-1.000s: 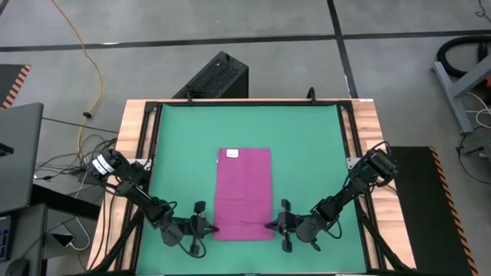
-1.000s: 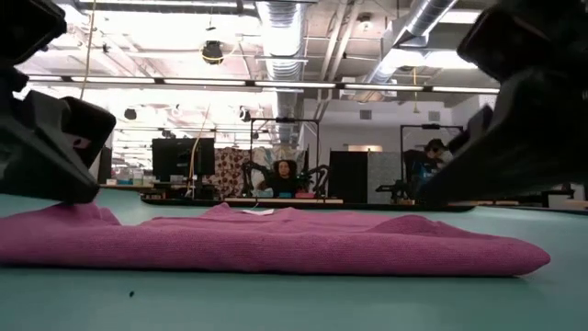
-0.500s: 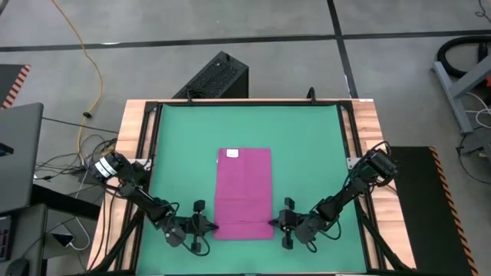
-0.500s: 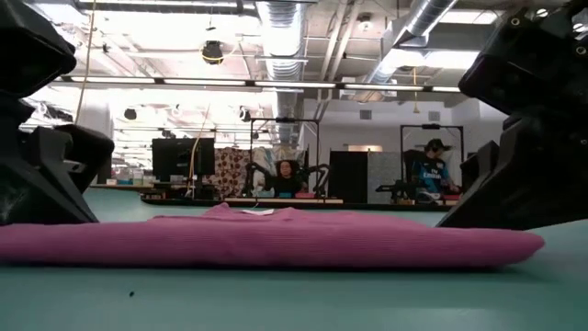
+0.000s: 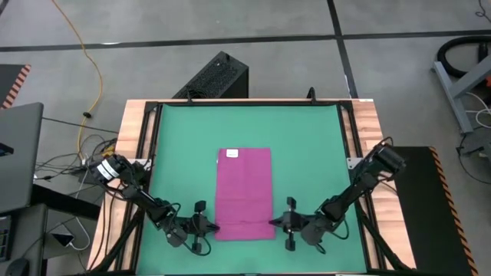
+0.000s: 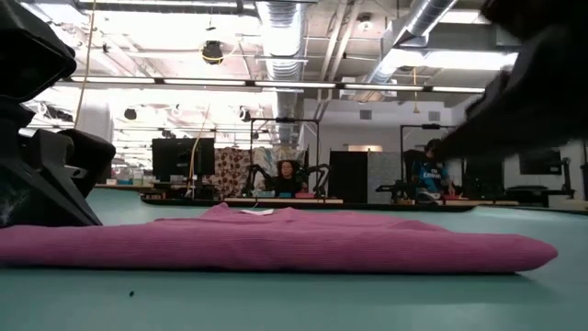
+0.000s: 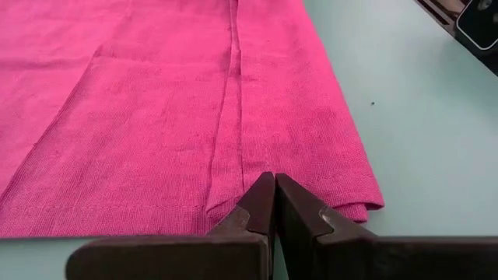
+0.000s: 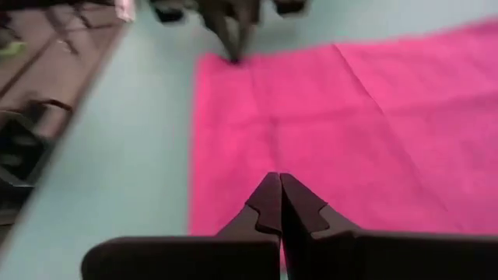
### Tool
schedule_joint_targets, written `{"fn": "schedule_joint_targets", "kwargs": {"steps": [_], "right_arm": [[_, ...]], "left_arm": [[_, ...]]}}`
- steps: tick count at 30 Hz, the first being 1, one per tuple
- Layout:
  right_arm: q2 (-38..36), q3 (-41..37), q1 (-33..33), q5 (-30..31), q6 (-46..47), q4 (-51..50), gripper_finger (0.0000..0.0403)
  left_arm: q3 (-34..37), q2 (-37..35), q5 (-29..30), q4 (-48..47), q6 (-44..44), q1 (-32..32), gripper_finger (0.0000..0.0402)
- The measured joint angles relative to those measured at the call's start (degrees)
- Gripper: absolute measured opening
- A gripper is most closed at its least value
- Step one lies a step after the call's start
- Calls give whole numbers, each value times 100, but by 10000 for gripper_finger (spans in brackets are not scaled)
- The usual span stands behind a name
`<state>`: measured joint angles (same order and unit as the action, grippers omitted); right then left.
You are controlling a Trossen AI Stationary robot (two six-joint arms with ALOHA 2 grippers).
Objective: Roll towel
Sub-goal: Roll the pink towel
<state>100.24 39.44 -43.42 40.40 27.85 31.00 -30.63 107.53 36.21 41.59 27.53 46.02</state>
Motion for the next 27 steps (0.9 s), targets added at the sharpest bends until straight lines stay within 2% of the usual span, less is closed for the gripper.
{"fn": "schedule_joint_targets", "kwargs": {"steps": [3,6,10,14,16,21,27], "right_arm": [[-133,54,-122,-114,-259,144,28],[-43,342,-210,-204,-383,-187,64],[382,957,-235,-297,-673,-967,145],[889,1605,-173,-290,-1353,-1700,238],[1113,1857,-139,-251,-1585,-1955,265],[1394,2033,-101,-192,-1476,-2255,273],[1422,2062,-147,67,-347,-3359,269]], "left_arm": [[0,2,-10,-1,5,0,0],[2,2,0,-1,15,0,0],[2,4,6,-5,17,0,0],[2,4,6,-5,22,0,0],[2,4,6,-7,61,0,0],[4,4,4,-11,169,0,0],[4,7,-13,-70,170,0,0]]}}
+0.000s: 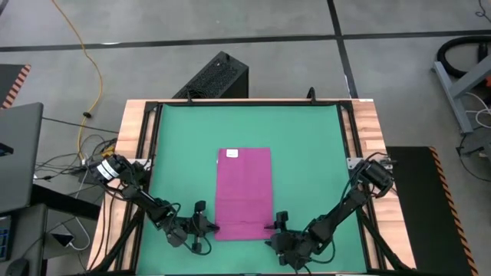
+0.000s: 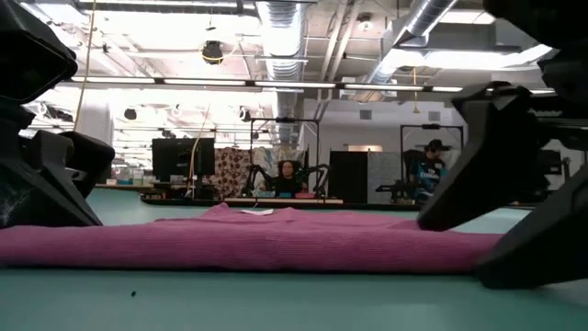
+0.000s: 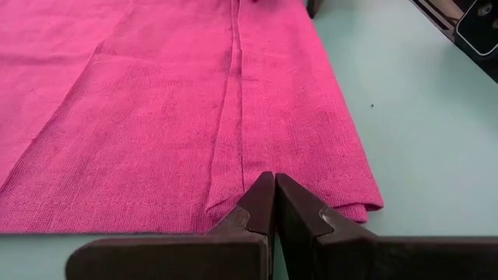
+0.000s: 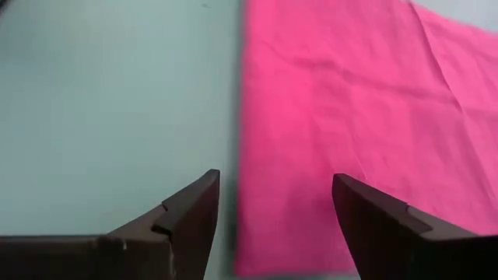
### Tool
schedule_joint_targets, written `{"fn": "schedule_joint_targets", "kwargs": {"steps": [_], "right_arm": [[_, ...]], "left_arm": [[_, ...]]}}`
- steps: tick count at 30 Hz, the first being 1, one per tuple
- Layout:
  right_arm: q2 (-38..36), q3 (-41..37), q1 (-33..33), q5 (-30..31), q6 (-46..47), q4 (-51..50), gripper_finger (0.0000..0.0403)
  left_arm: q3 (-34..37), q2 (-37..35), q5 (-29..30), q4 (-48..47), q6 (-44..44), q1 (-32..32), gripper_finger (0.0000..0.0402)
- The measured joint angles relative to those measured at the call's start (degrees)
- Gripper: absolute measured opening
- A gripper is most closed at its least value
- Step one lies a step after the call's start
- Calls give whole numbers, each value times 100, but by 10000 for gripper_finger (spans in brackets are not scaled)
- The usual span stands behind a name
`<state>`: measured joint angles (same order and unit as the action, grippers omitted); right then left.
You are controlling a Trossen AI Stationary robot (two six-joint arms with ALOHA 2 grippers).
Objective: Roll towel
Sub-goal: Roll the pink towel
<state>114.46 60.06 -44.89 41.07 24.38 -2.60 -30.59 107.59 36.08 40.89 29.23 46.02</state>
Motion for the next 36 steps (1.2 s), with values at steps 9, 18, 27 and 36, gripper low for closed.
{"fn": "schedule_joint_targets", "kwargs": {"steps": [9,18,27,36], "right_arm": [[204,-132,65,-139,576,-214,269],[509,-193,125,-69,868,181,239],[500,-187,127,-273,1153,217,66],[155,-14,129,-468,1648,-111,18]], "left_arm": [[0,0,-66,-22,-4,-6,0],[0,0,-156,-42,50,-15,0],[0,0,-154,4,57,-15,0],[0,0,-440,24,162,-15,0]]}}
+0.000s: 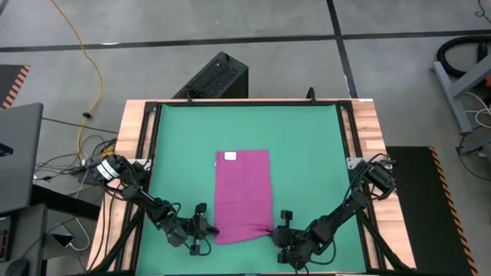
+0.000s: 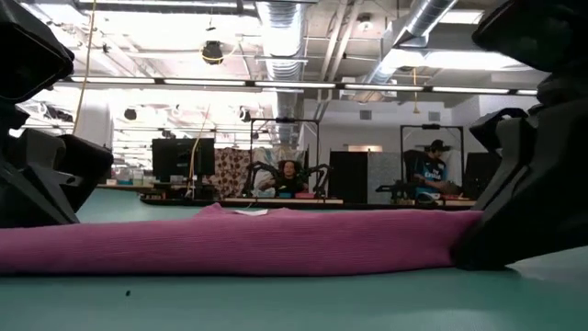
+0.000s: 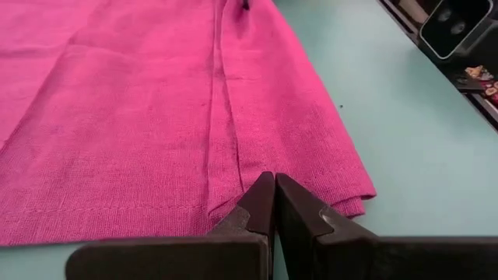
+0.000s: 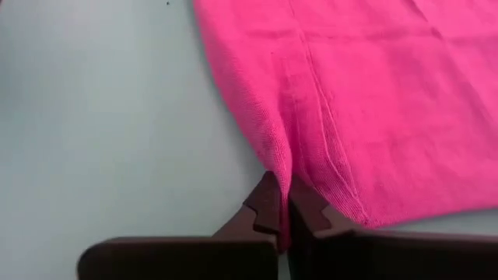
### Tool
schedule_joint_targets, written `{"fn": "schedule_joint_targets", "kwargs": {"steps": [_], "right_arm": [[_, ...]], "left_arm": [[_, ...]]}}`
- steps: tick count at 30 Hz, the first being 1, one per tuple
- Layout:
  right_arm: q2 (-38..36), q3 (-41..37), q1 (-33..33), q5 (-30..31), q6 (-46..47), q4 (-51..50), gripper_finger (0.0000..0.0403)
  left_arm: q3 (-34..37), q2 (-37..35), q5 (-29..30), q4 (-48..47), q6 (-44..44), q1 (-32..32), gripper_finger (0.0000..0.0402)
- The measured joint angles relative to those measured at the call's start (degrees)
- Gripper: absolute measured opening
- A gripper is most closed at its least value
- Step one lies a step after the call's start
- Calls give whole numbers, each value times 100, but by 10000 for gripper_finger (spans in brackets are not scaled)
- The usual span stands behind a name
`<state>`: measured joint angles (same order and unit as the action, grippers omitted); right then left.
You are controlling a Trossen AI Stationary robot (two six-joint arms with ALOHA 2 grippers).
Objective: Roll towel
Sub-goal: Roll the pink towel
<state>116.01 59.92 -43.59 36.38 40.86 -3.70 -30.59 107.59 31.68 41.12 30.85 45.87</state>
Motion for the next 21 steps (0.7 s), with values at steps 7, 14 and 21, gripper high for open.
{"fn": "schedule_joint_targets", "kwargs": {"steps": [7,14,21], "right_arm": [[-695,-20,360,-1041,798,-194,7],[-1184,-13,751,-1310,1198,-166,8],[-1338,3,1120,-1938,1878,-683,8]], "left_arm": [[-1,0,-217,67,7,0,0],[-2,0,-490,222,4,0,0],[-2,0,-592,258,-13,0,0]]}}
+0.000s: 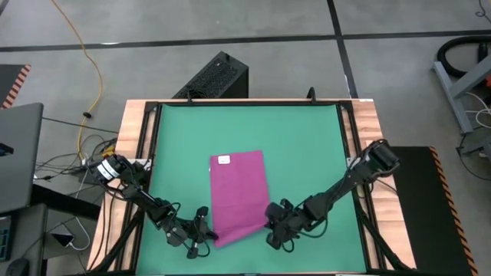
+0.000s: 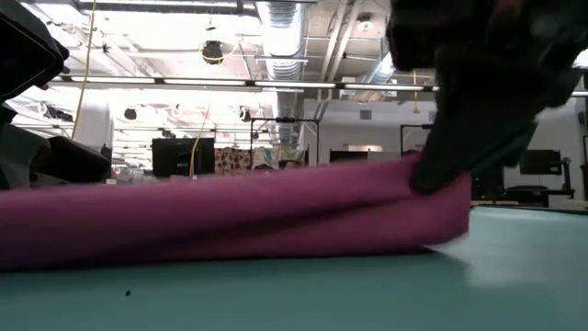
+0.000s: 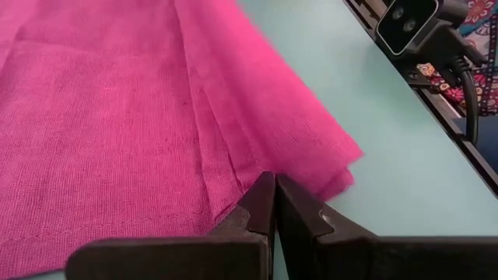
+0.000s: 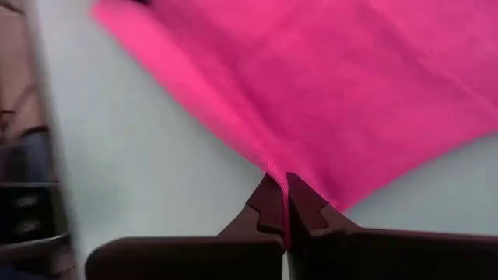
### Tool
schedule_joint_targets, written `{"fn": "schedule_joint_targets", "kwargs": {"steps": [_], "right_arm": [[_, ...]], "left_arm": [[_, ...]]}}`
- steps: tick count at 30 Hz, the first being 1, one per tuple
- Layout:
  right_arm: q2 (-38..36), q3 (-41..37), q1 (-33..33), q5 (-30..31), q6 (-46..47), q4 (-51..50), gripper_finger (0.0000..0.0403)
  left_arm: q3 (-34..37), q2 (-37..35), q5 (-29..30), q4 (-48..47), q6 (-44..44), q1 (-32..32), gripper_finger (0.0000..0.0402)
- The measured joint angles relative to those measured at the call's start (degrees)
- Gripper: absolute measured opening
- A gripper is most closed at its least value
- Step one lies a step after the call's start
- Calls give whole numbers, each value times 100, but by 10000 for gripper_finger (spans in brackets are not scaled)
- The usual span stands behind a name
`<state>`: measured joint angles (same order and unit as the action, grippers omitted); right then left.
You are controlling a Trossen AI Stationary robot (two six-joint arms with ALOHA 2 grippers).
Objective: Roll towel
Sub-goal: Roll the pink towel
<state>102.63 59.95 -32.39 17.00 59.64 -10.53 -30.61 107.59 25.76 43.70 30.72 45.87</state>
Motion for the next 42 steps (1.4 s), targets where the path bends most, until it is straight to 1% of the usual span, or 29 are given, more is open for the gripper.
{"fn": "schedule_joint_targets", "kwargs": {"steps": [13,20,23,26,28,30,31,33,34,36,40,42], "right_arm": [[90,10,454,-219,-16,-132,8],[540,32,527,-342,2,-19,8],[669,28,528,-353,79,-2,8],[693,28,510,-379,96,8,8],[697,27,515,-390,138,5,8],[699,25,519,-392,142,5,8],[701,25,524,-391,142,8,8],[704,19,537,-390,142,33,8],[704,21,548,-390,143,32,8],[706,17,550,-389,146,37,8],[710,16,554,-380,144,58,8],[712,15,552,-339,144,66,8]], "left_arm": [[0,0,-149,104,41,0,0],[-4,-9,-413,476,63,5,0],[-2,-191,-515,401,215,29,0],[-8,-627,-498,184,327,97,0],[-85,-1009,-227,-296,353,180,0],[-232,-1341,350,-1078,358,300,0],[-366,-1440,650,-1517,353,360,0],[-710,-1537,1011,-2380,356,429,0],[-906,-1529,1076,-2752,367,444,0],[-1318,-1376,1048,-3196,253,487,0],[-2166,-886,1049,-3526,-713,820,0],[-2599,-653,1091,-3923,-873,973,0]]}}
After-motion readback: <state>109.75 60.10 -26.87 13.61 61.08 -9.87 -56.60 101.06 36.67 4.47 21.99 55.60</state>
